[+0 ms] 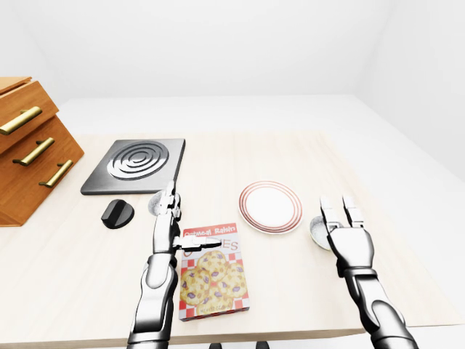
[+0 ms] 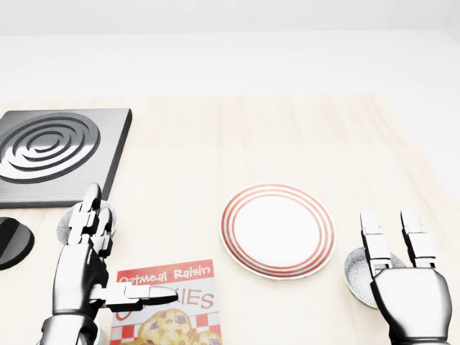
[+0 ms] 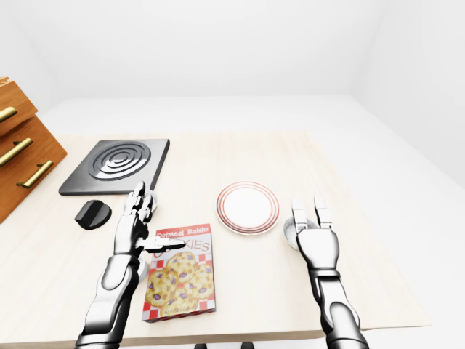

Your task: Pick the akita bowl next to the plate and place it on the plate.

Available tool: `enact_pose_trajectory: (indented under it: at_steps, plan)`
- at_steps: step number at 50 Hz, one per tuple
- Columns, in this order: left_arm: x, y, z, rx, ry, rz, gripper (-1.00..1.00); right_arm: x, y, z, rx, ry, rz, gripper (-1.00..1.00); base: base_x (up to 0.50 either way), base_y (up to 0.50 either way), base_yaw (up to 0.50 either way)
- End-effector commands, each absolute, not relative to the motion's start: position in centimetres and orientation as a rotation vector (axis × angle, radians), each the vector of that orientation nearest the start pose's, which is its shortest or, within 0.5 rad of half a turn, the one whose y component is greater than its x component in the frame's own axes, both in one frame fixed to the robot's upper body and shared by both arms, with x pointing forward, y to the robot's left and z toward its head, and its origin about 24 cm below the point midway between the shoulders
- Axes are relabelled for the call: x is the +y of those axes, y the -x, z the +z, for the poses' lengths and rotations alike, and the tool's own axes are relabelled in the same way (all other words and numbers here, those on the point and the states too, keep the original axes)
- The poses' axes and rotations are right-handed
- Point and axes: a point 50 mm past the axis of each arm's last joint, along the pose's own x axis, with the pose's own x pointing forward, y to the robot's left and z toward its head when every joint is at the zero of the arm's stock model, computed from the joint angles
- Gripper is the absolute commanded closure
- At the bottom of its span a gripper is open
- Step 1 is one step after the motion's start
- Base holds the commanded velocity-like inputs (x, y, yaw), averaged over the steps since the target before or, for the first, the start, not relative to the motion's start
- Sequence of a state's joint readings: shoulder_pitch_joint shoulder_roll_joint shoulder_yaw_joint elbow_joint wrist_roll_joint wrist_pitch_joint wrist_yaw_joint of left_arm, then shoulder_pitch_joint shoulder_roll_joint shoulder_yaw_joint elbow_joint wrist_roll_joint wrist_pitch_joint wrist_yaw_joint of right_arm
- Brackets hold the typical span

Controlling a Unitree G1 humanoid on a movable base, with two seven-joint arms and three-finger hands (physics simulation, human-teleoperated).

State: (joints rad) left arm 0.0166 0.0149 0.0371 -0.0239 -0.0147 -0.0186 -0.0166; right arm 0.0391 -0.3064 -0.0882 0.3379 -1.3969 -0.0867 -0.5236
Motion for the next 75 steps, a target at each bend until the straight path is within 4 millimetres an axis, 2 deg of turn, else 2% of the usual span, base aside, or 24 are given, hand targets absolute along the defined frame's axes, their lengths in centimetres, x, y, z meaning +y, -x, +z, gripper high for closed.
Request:
enact_pose_trajectory:
  at_steps: [1,27,49,75]
  plan:
    - [16.1,-25.0,4.5,-0.028,-0.002,0.024,-1.0,-23.3,-20.4,-2.7,0.015,1.612,-0.105,-1.0,0.0,0.0,0.0]
    - [16.2,-25.0,4.4,-0.026,-0.001,0.027,-1.0,-23.1,-20.6,-3.3,0.048,1.558,-0.105,-1.0,0.0,0.0,0.0]
    - [16.1,-24.9,4.7,-0.023,0.027,0.029,-1.0,-22.2,-21.5,-5.3,0.101,1.543,-0.01,-1.0,0.0,0.0,0.0]
    - [16.1,-24.9,4.9,-0.026,0.037,0.032,-1.0,-22.5,-22.6,-7.3,0.22,1.522,0.069,-1.0,0.0,0.0,0.0]
